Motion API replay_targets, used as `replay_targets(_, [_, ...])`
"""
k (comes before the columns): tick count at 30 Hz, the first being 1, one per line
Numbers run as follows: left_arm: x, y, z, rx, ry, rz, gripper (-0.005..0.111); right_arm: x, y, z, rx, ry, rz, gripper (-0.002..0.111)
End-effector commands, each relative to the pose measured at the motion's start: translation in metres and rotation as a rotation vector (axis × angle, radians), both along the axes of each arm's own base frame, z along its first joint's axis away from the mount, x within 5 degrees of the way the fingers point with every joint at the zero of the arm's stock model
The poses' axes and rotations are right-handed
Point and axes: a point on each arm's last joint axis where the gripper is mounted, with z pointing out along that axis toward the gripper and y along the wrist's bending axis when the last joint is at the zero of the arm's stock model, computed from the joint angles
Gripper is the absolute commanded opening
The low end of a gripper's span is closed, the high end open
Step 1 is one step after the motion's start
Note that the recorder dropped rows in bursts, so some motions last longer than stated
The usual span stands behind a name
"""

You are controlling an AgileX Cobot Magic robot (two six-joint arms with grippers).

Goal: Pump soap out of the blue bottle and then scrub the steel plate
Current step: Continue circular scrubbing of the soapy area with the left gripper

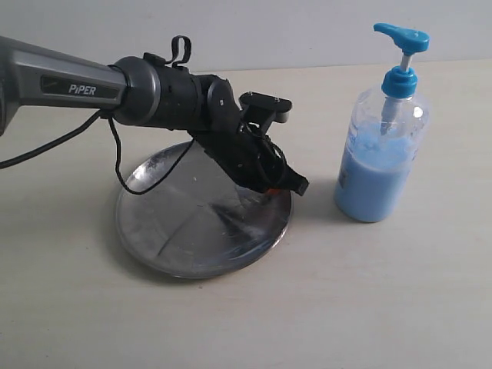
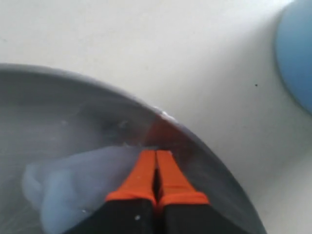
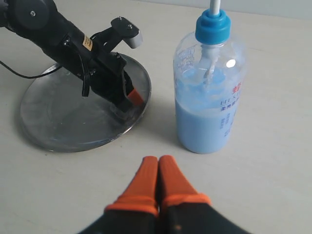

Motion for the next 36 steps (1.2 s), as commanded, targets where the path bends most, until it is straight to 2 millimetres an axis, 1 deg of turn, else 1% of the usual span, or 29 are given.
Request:
replay_targets(1, [0.004, 0.021, -0.025, 0.089, 0.06, -0.007, 0.0, -0.001, 0.0, 0.003, 0.009, -0.016, 0.0, 0.0])
replay_targets(6, [0.014, 0.04, -0.026, 0.107, 0.103, 0.028, 0.0, -0.001, 0.0, 0.003, 0.009, -0.016, 0.0, 0.0])
replay_targets(9, [0.016, 0.05, -0.027, 0.125, 0.149, 0.038, 0.0, -0.001, 0.0, 0.003, 0.009, -0.016, 0.0, 0.0])
replay_targets(13, [0.016, 0.058, -0.028, 0.16, 0.19, 0.025, 0.0, -0.001, 0.0, 0.003, 0.009, -0.016, 0.0, 0.0])
replay_targets(22, [0.006, 0.06, -0.029, 0.196, 0.274, -0.011, 0.0, -0.001, 0.0, 0.003, 0.009, -0.016, 0.0, 0.0])
replay_targets(28, [0.004, 0.054, -0.027, 0.127, 0.3, -0.011, 0.0, -0.001, 0.0, 0.002, 0.008, -0.014, 0.0, 0.0])
replay_targets(32, [0.006, 0.05, -0.026, 0.084, 0.289, 0.008, 0.0, -0.001, 0.0, 0.002, 0.008, -0.014, 0.0, 0.0])
replay_targets(36, [0.012, 0.049, -0.026, 0.062, 0.225, 0.033, 0.0, -0.001, 0.0, 0.002, 0.008, -0.014, 0.0, 0.0])
